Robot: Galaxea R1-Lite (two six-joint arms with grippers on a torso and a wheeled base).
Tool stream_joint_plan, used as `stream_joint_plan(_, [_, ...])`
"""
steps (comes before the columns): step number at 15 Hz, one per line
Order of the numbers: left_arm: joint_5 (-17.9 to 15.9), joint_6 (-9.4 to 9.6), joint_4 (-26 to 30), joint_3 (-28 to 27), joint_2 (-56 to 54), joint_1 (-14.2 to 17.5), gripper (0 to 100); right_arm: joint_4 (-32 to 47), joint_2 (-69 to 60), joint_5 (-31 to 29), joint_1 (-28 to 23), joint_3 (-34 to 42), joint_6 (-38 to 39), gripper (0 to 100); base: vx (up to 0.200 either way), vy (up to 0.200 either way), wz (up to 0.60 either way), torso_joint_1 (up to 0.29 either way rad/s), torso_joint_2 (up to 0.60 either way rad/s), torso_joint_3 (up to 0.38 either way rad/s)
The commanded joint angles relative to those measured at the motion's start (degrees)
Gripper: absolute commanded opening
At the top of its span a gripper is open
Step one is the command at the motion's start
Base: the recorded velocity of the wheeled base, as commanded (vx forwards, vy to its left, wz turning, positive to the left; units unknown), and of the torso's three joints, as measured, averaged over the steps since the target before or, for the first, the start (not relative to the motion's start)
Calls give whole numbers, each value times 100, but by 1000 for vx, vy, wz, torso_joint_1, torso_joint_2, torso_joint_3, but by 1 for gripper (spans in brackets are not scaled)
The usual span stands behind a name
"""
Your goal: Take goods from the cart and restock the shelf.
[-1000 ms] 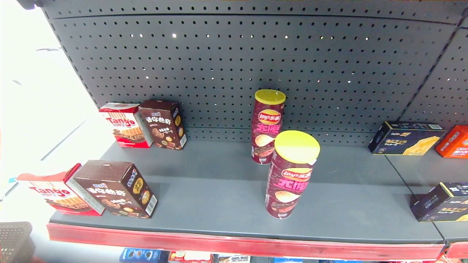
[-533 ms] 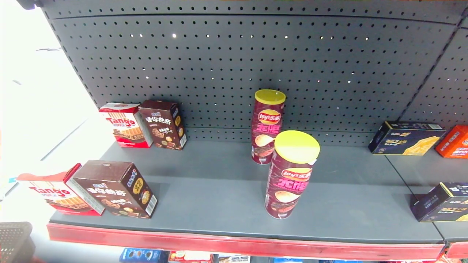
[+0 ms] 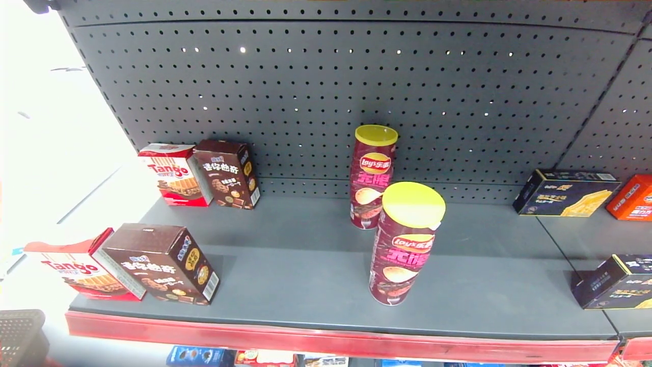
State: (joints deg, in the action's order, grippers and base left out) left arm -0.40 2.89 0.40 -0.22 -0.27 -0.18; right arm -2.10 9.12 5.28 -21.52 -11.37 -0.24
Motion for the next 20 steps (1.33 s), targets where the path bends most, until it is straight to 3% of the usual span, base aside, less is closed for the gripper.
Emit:
stream_joint_plan(1, [-30,1,4,-4,27,-8,100,-36,1945,905,657,-1315,-107,100,0,0,0,0,0,0])
stream_joint_plan(3, [-39,1,13,-4,27,-8,100,-45,2780,1151,1607,-1543,-512,100,0,0,0,0,0,0])
stream_joint_plan(5, [-48,-8,13,-4,27,-8,100,-63,3368,1037,2380,-1561,-617,100,0,0,0,0,0,0])
stream_joint_plan(8, [-83,-78,13,-13,27,-8,100,-212,4151,254,3496,-1570,-635,100,0,0,0,0,0,0])
stream_joint_plan(9, [-83,-87,13,-13,27,-8,100,-441,4529,-18,4085,-1614,-626,100,0,0,0,0,0,0])
stream_joint_plan(17, [-83,-96,13,-13,27,-8,100,-678,5750,-36,4903,-1956,-626,100,0,0,0,0,0,0])
stream_joint_plan(20, [-83,-131,13,-13,27,-8,100,-678,6269,-36,4991,-2273,-626,100,0,0,0,0,0,0])
